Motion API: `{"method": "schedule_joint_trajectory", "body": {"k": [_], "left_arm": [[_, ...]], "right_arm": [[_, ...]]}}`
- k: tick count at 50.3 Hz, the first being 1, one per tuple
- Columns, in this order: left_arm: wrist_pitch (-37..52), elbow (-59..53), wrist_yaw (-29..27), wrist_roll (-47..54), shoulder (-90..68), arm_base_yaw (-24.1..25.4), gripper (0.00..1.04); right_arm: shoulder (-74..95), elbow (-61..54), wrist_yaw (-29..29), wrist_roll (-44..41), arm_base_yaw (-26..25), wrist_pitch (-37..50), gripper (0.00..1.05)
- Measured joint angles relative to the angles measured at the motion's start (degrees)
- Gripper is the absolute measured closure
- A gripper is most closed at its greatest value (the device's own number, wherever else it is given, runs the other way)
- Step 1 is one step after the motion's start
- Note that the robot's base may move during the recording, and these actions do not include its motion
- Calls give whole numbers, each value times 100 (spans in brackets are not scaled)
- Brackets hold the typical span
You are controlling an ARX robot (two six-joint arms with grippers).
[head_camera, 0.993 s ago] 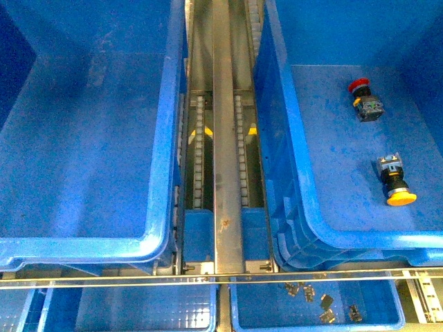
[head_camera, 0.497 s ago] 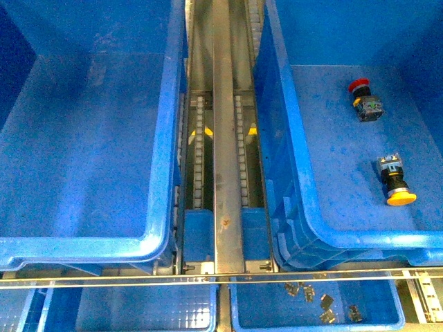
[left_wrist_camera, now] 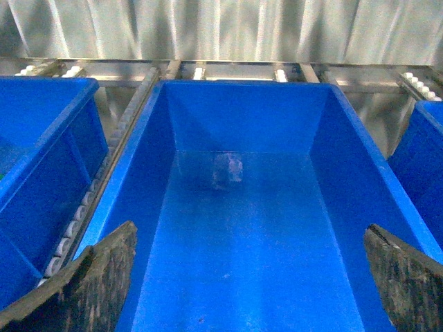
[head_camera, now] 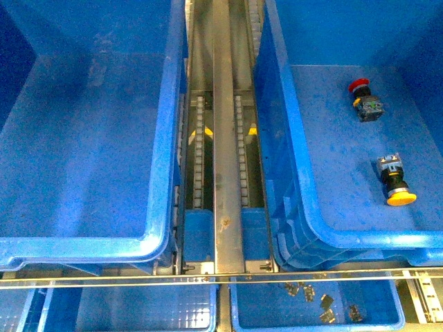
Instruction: Pick red and yellow buttons and place in box
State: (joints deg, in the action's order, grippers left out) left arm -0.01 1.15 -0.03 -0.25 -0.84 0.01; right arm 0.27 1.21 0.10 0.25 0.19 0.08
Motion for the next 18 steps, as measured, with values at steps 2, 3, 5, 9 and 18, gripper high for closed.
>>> {"method": "schedule_joint_trajectory", "body": {"k": [2,3,5,9,18], "left_arm": [[0,0,2,0,0,0,8],[0,0,2,0,0,0,8],[0,0,2,0,0,0,8],[0,0,2,0,0,0,8],[0,0,2,0,0,0,8]], "right_arm": [[0,0,0,0,0,0,6],[0,0,0,0,0,0,6],[0,0,0,0,0,0,6],[0,0,0,0,0,0,6],[0,0,0,0,0,0,6]]}}
